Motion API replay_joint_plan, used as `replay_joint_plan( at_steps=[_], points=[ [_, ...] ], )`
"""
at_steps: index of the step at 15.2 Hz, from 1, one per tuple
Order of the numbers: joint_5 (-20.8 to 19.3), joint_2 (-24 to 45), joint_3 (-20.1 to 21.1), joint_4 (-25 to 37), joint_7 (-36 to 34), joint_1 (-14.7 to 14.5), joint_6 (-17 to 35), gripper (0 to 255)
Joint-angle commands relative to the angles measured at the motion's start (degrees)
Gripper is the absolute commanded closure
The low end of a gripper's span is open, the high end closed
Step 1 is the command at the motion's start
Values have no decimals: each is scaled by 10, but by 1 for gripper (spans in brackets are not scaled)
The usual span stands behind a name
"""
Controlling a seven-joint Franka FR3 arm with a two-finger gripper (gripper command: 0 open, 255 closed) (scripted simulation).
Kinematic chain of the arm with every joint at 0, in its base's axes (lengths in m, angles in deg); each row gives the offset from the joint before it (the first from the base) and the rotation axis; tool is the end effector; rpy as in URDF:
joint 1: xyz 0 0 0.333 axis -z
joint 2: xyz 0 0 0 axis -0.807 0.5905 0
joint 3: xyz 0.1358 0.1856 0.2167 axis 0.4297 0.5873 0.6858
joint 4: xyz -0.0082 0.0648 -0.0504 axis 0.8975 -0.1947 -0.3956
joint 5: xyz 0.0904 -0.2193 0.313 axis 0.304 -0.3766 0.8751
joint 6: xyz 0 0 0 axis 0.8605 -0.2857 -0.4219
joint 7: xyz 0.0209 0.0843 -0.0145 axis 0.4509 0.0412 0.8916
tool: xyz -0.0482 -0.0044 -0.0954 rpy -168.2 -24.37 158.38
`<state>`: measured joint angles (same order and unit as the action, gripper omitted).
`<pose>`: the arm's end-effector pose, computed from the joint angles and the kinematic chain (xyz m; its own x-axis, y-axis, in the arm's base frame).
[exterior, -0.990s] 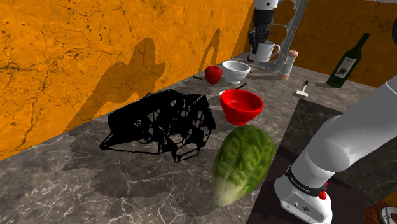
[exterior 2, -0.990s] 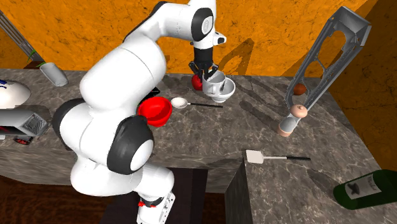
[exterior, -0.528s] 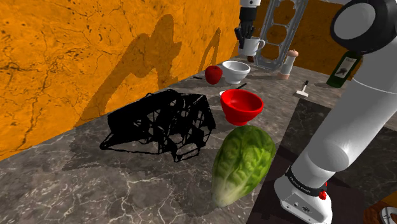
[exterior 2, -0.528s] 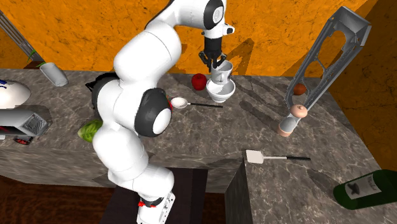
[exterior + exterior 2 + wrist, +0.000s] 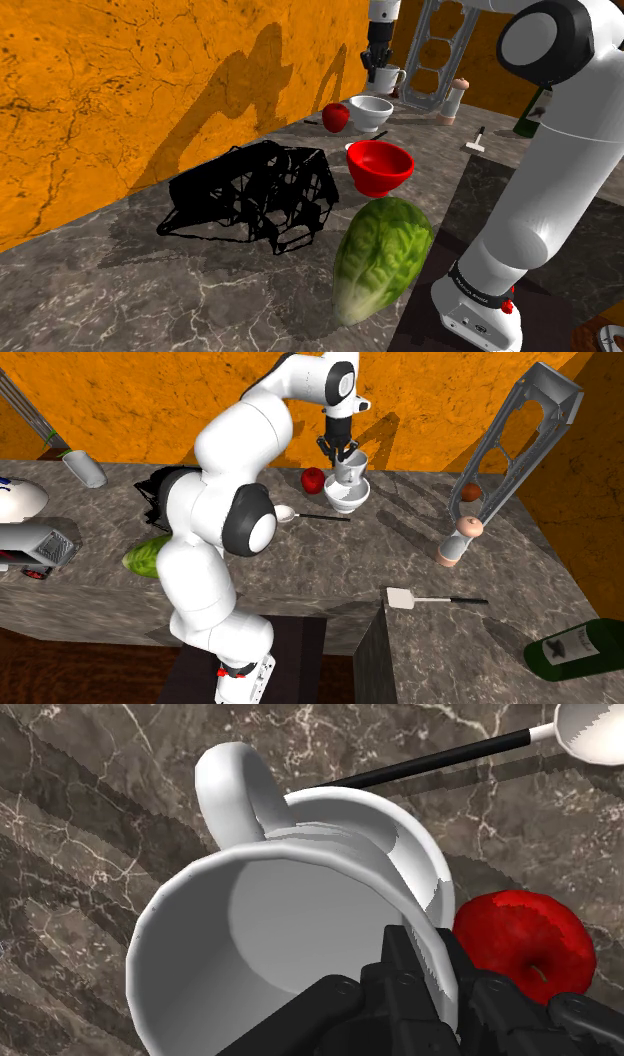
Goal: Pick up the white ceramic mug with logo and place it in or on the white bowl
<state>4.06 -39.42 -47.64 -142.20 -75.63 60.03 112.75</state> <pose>0.5508 -0.2036 0.6087 0.9842 -0.1672 -0.0592 -0.1642 -0.9850 0.0523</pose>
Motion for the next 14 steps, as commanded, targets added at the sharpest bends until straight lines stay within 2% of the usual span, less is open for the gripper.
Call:
replay_joint_plan(
  at_steps=[1, 8, 14],
  points=[
    [-1, -5, 0, -23, -1, -1, 18, 255],
    [-4, -15, 1, -90, -6, -2, 75, 255],
    [-4, -16, 1, -94, -6, -2, 79, 255]
  ],
)
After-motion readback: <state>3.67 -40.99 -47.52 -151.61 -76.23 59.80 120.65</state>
